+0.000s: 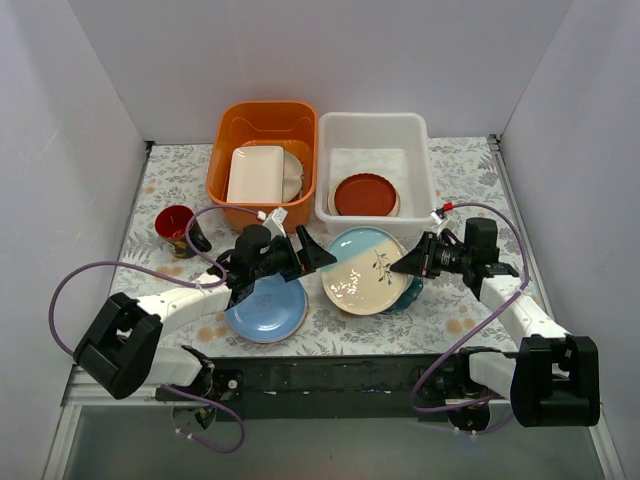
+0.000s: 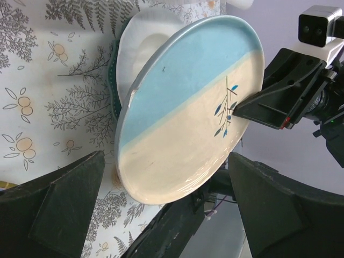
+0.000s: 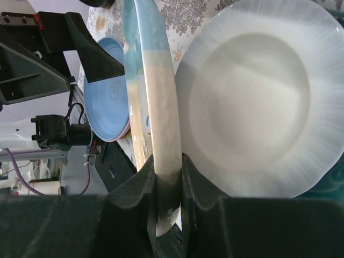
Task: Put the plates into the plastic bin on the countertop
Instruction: Pick up the plate at the center of the board.
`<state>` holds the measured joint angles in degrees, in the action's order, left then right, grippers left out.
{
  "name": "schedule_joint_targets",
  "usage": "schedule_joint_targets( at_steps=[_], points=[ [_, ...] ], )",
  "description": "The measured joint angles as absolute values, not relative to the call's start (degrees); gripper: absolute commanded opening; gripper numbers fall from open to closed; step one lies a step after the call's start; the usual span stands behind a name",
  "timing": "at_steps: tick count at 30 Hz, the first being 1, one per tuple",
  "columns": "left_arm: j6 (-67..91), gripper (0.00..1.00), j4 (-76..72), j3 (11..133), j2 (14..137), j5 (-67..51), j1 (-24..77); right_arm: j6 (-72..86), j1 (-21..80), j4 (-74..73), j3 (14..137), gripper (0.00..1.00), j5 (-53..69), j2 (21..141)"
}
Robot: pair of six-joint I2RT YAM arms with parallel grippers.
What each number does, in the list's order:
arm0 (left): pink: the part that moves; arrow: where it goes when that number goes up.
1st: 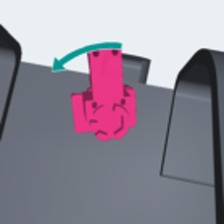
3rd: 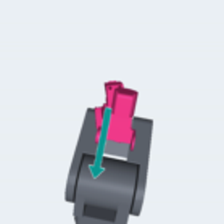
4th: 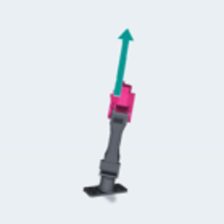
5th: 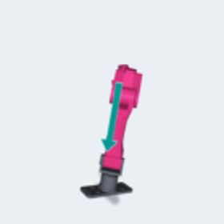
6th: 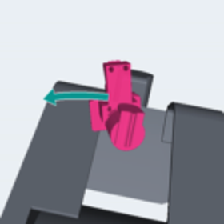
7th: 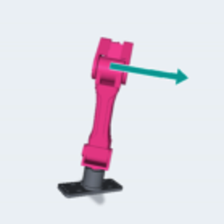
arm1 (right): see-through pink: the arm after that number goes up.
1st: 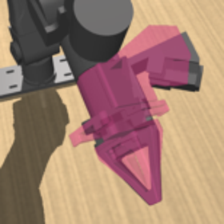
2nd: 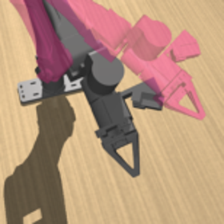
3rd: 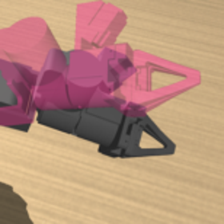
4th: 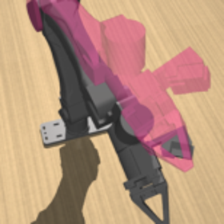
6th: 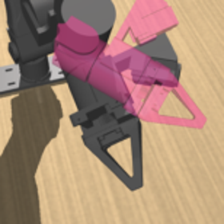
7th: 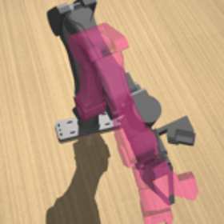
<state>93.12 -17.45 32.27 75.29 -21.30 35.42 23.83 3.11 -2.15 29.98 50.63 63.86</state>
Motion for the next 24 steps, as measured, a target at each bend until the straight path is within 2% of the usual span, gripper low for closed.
schedule_joint_targets(
  at_steps=[24],
  points=[
    [85.7, 0.98, 1.3, 37.3, 65.4, -5.9, 35.4, 25.7, 3.1, -1.1, 41.1, 0.01, 50.6, 68.5]
  ],
)
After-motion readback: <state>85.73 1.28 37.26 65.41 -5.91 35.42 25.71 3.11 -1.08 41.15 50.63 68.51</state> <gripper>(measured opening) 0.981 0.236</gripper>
